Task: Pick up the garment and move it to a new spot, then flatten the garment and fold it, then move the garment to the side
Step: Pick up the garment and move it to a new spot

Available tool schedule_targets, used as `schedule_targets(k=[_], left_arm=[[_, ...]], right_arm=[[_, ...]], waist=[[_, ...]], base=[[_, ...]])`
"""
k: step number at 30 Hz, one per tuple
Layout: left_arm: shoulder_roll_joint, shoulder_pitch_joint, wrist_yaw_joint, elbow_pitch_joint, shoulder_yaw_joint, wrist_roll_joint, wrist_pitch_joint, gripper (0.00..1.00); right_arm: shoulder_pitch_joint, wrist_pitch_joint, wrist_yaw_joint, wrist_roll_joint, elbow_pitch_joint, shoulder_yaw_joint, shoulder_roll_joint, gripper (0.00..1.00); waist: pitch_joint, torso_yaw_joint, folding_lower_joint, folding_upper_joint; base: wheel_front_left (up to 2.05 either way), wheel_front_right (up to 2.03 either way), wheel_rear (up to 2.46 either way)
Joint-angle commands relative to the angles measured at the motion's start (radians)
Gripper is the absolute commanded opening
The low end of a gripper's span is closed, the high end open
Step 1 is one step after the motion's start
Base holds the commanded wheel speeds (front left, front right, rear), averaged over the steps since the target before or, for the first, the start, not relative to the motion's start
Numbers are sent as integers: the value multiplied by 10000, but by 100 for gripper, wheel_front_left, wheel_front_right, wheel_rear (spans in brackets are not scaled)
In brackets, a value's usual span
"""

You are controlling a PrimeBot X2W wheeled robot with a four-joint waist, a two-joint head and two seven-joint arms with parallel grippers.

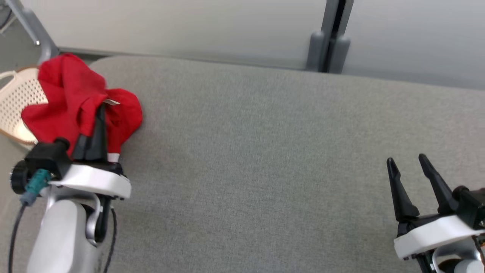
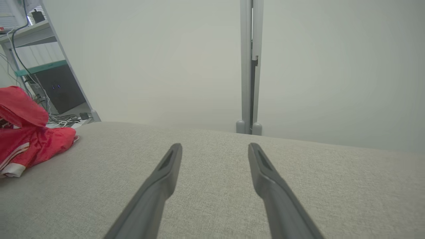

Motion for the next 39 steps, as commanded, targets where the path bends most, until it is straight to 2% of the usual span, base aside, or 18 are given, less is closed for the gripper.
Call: schedule_targets(k=[1,8,13,19,23,28,32,33,34,39], left_arm=[[-29,323,-69,-464,-186,83,181,0],[-456,1541,-171,-2906,-1722,-71,1528,0],[-709,1357,-241,-3359,-3066,-364,2051,0],[-926,180,-235,-2985,-4446,-597,2086,0],[-962,-819,-242,-2360,-5041,-703,2015,0],[-998,-1490,-247,-1211,-5516,-930,1981,0],[-1007,-1804,-249,-142,-5831,-1012,1823,0],[-1009,-1839,-241,79,-5830,-1034,1755,40],[-1010,-1857,-233,250,-5896,-1007,1701,100],[-1000,-1602,-168,596,-6032,-1082,1318,100]], right_arm=[[198,-51,0,17,31,-54,45,100],[530,63,0,-7,-173,-73,278,100],[223,112,0,48,-288,-17,342,100],[-292,-170,0,178,-123,124,454,100],[-507,-418,0,297,98,-8,531,100],[-594,-709,0,394,383,-71,651,100],[-716,-953,0,451,607,-53,730,100],[-737,-1005,0,443,670,-60,744,100],[-755,-1020,0,443,714,-74,756,100],[-873,-1059,0,348,823,-92,698,100]], waist=[[-733,-289,0,0],[-978,-1147,0,0],[-406,-2263,0,0],[642,-3999,0,0],[1338,-4883,0,0],[1819,-5387,0,0],[2056,-5516,0,0],[2084,-5494,0,0],[2095,-5440,0,0],[1872,-4977,0,0]], base=[[0,0,0],[0,0,0],[0,0,0],[0,0,0],[0,0,0],[0,0,0],[0,0,0],[0,0,0],[0,0,0],[0,0,0]])
